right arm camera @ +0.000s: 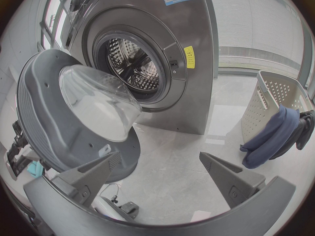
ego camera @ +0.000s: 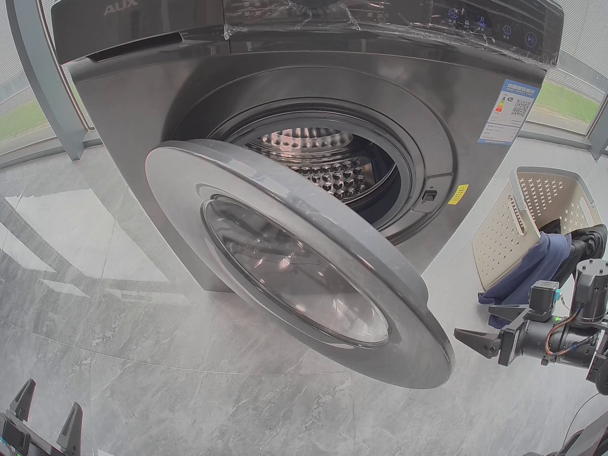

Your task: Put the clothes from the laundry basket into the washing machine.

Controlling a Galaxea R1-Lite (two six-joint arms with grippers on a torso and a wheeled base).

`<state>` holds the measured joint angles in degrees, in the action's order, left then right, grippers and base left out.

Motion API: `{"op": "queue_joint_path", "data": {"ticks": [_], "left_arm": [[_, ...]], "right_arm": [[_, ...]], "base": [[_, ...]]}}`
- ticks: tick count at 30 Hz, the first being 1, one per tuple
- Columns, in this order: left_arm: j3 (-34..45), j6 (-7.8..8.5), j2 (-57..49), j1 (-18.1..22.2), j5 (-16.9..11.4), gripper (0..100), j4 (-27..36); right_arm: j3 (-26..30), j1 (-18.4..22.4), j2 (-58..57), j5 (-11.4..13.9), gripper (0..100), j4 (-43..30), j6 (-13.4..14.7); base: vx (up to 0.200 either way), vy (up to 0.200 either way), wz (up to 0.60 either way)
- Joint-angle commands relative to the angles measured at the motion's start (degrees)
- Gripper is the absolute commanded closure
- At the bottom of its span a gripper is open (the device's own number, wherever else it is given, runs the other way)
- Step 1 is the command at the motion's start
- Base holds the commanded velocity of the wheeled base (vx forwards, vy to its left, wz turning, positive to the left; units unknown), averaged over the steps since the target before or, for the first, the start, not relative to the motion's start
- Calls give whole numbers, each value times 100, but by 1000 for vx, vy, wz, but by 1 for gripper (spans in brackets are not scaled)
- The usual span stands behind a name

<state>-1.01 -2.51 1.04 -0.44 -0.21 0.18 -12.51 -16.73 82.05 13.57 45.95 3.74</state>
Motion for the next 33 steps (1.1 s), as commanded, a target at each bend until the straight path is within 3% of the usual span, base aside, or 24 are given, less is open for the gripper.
{"op": "queue_joint_path", "data": {"ticks": [1, 3, 8, 18, 20, 22, 26, 31, 32, 33], "left_arm": [[92, -4, -95, 0, 3, 0, -1], [92, -4, -104, 0, 3, 0, -1], [92, -4, -104, 0, 3, 0, -1], [92, -4, -104, 0, 3, 0, -1], [92, -13, -104, 0, 3, 0, -1], [92, -21, -104, 0, 3, 0, -1], [92, -21, -104, 0, 3, 0, -1], [92, -21, -104, 9, 3, 0, -1], [92, -21, -104, 9, 3, 0, -1], [92, -13, -104, 0, 3, 0, -1]], "right_arm": [[-208, -762, 47, -487, 0, 2, 487], [-217, -1070, 74, -689, 0, 2, 584], [-147, -1527, 65, -750, 0, 2, 610], [-129, -1430, 74, -794, 0, 195, 610], [-182, -1360, 83, -900, 0, 310, 619], [-243, -1395, 109, -1172, 0, 415, 698], [-410, -1843, 592, -1515, 0, 450, 803], [-419, -2089, 671, -1497, 0, 565, 803], [-402, -2502, 707, -1489, 0, 626, 970], [-402, -2608, 698, -1489, 0, 626, 1041]], "base": [[0, 0, 0], [0, 0, 0], [0, 0, 0], [-180, 0, 0], [-100, 0, 0], [0, 0, 0], [0, 0, 0], [0, 0, 0], [0, 0, 0], [0, 0, 0]]}}
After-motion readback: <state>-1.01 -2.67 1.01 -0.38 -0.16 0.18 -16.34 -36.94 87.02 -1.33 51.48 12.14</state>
